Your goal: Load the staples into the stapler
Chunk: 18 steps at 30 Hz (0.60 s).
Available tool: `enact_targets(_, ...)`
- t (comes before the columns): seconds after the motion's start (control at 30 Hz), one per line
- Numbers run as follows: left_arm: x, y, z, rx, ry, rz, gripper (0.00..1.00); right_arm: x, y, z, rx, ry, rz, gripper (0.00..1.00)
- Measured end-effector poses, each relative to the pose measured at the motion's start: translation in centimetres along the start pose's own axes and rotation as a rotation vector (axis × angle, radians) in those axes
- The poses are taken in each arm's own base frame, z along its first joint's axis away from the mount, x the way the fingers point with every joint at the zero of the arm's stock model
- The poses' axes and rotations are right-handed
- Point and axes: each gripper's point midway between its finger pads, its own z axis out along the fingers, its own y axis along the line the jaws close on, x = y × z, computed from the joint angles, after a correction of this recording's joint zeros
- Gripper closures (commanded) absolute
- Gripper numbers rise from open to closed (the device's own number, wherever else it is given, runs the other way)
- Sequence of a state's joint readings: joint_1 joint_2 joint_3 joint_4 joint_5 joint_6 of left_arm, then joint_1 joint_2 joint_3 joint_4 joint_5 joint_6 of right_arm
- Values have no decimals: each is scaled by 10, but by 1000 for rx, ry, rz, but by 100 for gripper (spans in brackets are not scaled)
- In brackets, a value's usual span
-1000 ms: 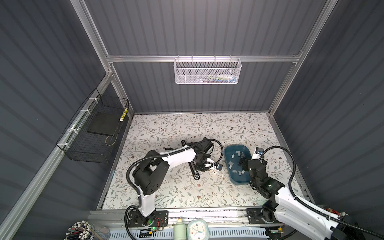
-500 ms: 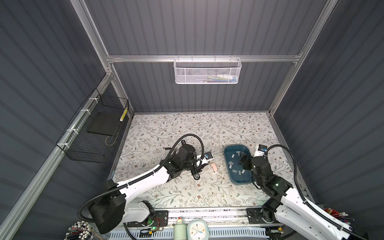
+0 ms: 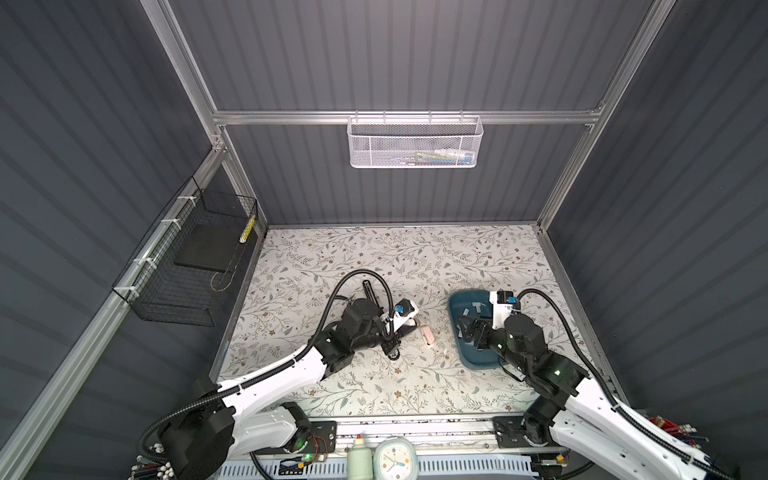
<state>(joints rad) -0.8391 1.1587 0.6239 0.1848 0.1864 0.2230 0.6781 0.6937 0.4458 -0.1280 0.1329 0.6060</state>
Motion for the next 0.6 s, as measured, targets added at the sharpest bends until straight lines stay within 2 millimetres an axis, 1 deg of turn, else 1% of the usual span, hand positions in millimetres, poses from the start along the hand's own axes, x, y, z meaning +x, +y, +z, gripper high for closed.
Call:
enact_targets(0.13, -3, 4, 1, -23, -16, -1, 100, 12, 24, 5, -54, 44, -46, 16)
enact_targets(0.23, 0, 5, 6, -21, -12, -10, 100, 11, 42, 2, -94, 42, -70, 16)
enact_targets(0.4, 7, 2, 17, 3, -1, -18, 100, 10, 54, -1, -130, 25, -64, 16)
enact_targets(0.47, 8, -1, 19, 21, 2, -20, 100, 12, 57, 0, -140, 33, -57, 21)
enact_targets(0.6, 3, -4, 19, 46, -9, -18, 100, 26, 60, 8, -136, 81, -49, 35)
